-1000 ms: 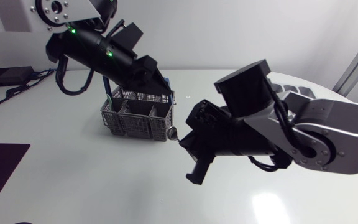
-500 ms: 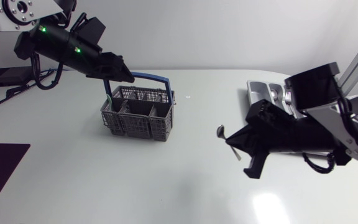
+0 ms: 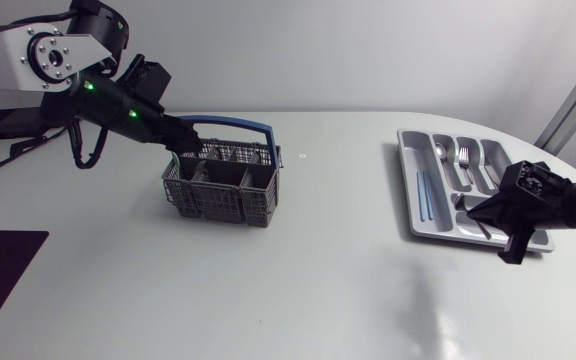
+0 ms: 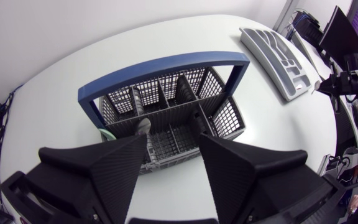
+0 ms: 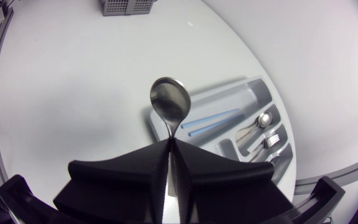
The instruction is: Unload the cutlery basket into the drawer organizer.
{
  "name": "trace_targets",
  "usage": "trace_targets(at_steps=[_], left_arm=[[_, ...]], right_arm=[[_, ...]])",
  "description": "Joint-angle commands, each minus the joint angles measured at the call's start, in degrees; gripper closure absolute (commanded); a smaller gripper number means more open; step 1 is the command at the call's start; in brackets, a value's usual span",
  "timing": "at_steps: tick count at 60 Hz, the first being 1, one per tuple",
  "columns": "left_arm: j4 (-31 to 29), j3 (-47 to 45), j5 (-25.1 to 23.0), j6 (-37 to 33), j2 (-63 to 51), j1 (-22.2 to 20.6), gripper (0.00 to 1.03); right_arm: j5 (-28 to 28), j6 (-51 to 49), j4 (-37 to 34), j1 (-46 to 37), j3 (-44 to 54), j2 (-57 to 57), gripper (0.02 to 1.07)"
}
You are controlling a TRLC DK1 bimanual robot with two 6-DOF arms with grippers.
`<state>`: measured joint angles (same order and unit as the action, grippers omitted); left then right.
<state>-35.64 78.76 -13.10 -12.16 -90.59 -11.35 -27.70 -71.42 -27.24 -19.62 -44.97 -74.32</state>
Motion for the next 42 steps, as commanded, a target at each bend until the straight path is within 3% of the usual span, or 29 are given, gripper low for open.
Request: trace_targets(at_steps=[1, 19, 37, 42], left_arm=[[0.6, -1.8, 0.6, -1.6, 0.2, -0.7, 0.44], [1.4, -2.6, 3.9, -3.5, -0.8, -1.7, 0.44], [3.6, -4.8, 6.7, -5.6, -1.6, -1.9, 0.44], [4.3, -5.3, 7.1, -6.2, -1.7, -1.9, 0.44]], right_arm=[[-0.1, -8.2, -0.6, -3.7, -3.8, -4.2, 0.97], [6.8, -22.0, 2.2, -10.6, -12.3, -20.2, 0.97], [11.7, -25.2, 6.9, -10.1, -12.0, -26.3, 0.96], [12.8, -24.9, 9.8, -9.6, -11.3, -26.5, 0.83]])
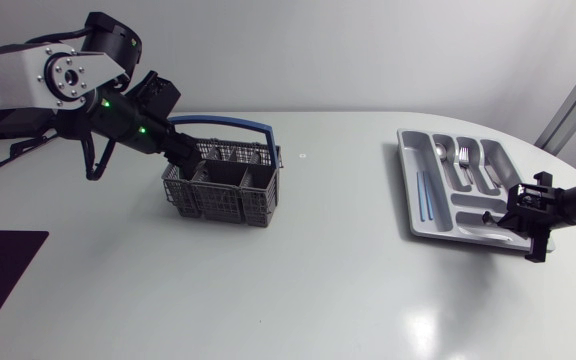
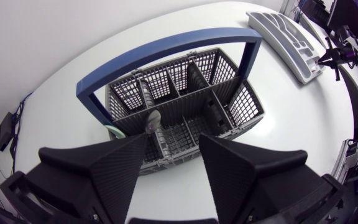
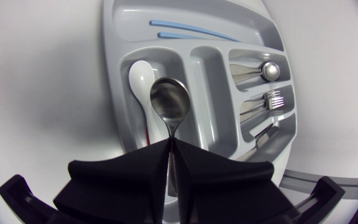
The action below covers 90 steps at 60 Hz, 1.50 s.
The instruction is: Unload the cutlery basket into the drawer organizer.
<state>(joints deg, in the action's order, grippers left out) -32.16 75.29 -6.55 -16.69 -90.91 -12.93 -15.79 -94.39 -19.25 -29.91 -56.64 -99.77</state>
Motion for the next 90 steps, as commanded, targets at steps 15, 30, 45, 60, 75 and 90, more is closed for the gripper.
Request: trace_targets(at_steps=[15, 30, 45, 60, 75, 90], left_arm=[[2.7, -2.8, 1.5, -2.2, -1.8, -0.3, 0.44], [6.4, -3.3, 5.4, -2.1, -3.1, -2.3, 0.44], [12.9, -5.3, 19.9, 0.4, -5.5, -8.4, 0.48], [17.0, -6.3, 31.6, 2.4, -9.5, -12.5, 0.52], [20.0, -5.1, 39.1, 2.5, -14.4, -13.8, 0.53], [21.9, -4.4, 41.8, 3.3, -16.4, -12.5, 0.61]], right_arm=[[2.0, 1.0, 3.6, 2.0, 0.4, 0.8, 0.28], [0.5, 14.5, -2.2, 4.3, -1.9, 6.6, 0.16], [-1.3, 25.0, -2.6, 10.8, 5.1, 16.4, 0.12], [-2.2, 30.8, -2.7, 16.6, 11.3, 24.4, 0.11], [-2.2, 35.1, -2.7, 21.2, 14.5, 29.0, 0.11], [-1.3, 38.8, -2.1, 27.8, 18.5, 33.1, 0.11]])
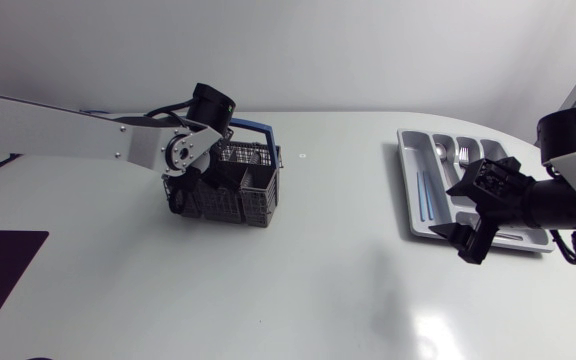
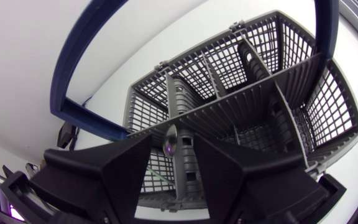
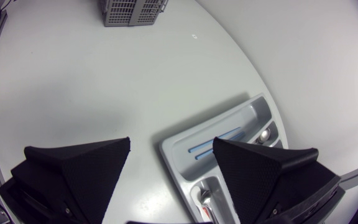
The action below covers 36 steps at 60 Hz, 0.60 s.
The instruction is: Unload the cutlery basket into the drawer organizer.
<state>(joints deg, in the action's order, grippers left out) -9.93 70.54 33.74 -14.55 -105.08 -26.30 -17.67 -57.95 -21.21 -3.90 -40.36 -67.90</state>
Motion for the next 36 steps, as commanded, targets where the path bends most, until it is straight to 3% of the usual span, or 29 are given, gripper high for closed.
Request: trace_targets(at_steps=[1, 26, 36], left_arm=[[-0.3, 0.5, 1.5, 1.2, -2.4, 1.0, 0.61], [2.8, -1.3, 1.9, 2.1, -2.0, 2.6, 0.98], [4.4, -2.9, 1.9, 2.1, -0.4, 2.4, 1.0]], right_arm=[[0.6, 2.8, -0.1, 2.1, 2.4, 1.5, 0.11], [2.1, 4.0, 0.7, 5.4, 5.1, 3.9, 0.11], [3.4, 4.3, 1.3, 6.7, 6.2, 5.7, 0.11]])
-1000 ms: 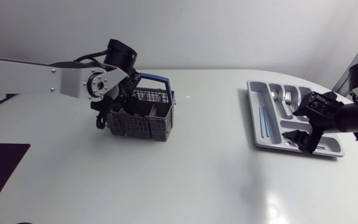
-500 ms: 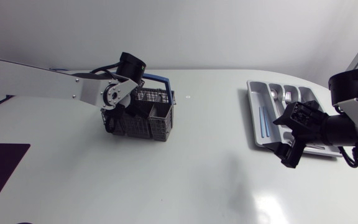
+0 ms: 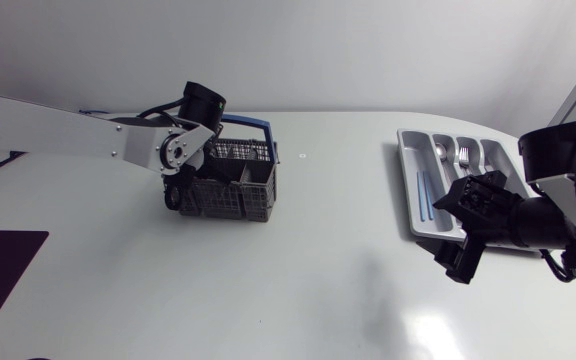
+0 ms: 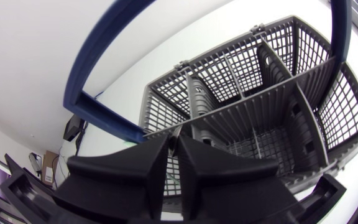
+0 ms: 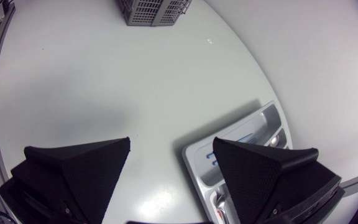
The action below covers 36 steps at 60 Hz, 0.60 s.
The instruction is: Unload the cutlery basket into the drawer organizer.
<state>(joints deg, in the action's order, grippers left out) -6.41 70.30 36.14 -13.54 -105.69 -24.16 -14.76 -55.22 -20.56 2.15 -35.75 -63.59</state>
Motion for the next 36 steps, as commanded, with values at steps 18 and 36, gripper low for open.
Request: trace_targets(at_steps=[18, 36], left_arm=[[10.7, -12.1, 1.1, -2.8, 8.7, -2.2, 1.0], [22.9, -20.1, 2.5, -13.2, 18.5, -7.0, 1.0]], right_arm=[[1.3, 2.4, 0.2, 2.2, 2.0, 3.1, 0.11], [3.0, 5.7, -1.2, 6.9, 1.8, 5.5, 0.11]])
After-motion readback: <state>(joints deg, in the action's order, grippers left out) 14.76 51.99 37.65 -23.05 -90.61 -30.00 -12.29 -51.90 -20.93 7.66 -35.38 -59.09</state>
